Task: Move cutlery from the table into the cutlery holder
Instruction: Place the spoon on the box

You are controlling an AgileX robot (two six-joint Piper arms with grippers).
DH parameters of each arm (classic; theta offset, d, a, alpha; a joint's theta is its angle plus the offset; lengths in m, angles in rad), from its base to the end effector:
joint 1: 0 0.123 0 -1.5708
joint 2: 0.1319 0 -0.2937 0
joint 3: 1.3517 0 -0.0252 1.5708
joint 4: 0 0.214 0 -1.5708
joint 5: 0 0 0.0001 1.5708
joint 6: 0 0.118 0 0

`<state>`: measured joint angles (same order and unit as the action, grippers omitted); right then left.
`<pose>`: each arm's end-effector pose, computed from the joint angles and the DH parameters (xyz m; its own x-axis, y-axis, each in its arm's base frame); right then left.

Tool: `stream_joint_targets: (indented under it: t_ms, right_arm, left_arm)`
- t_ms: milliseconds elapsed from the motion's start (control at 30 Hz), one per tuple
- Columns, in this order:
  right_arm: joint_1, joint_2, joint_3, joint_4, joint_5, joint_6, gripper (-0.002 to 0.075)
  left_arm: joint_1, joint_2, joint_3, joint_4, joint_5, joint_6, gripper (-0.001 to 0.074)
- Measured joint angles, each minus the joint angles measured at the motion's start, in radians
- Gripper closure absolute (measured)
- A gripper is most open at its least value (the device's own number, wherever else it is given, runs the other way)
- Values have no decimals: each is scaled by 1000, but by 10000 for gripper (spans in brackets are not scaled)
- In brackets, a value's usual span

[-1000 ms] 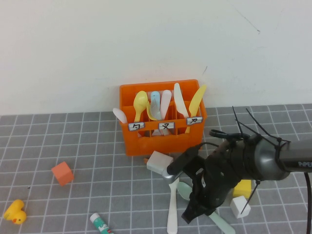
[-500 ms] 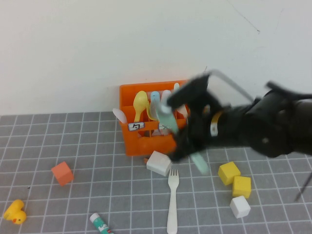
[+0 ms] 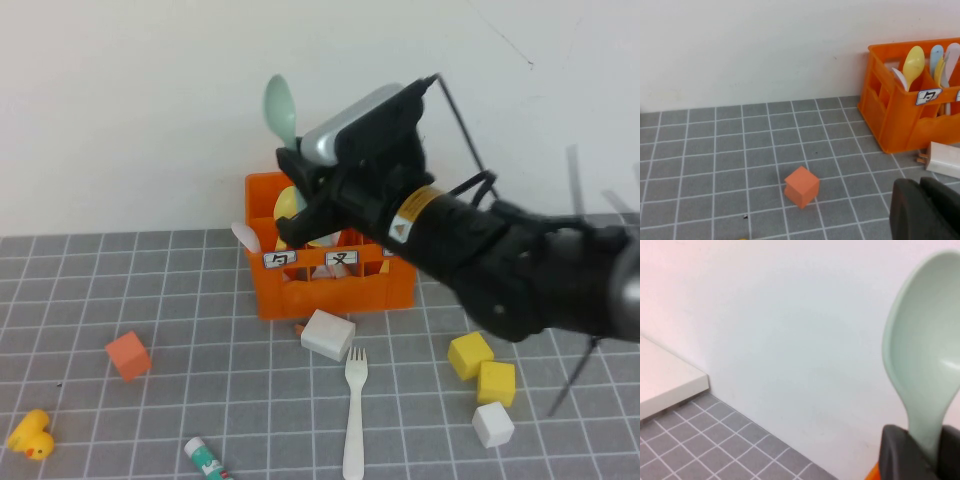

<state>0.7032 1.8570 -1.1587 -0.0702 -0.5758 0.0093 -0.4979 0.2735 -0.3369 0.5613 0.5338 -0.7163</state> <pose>0.3227 0.2794 0.2849 0.0057 -0.0601 -0.9982 -0.6758 0.7355 -0.0482 0.0556 0.0062 0.2608 -0.3152 -0.0679 -0.9466 0.1686 0.9776 -0.1263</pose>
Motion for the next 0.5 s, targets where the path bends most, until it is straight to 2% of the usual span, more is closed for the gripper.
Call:
stream_joint_targets:
  t_ms: [500]
  right_arm:
    - [0,307,-297,-33,-50,71,603]
  left_arm:
    - [0,0,8,26,-1,0,735]
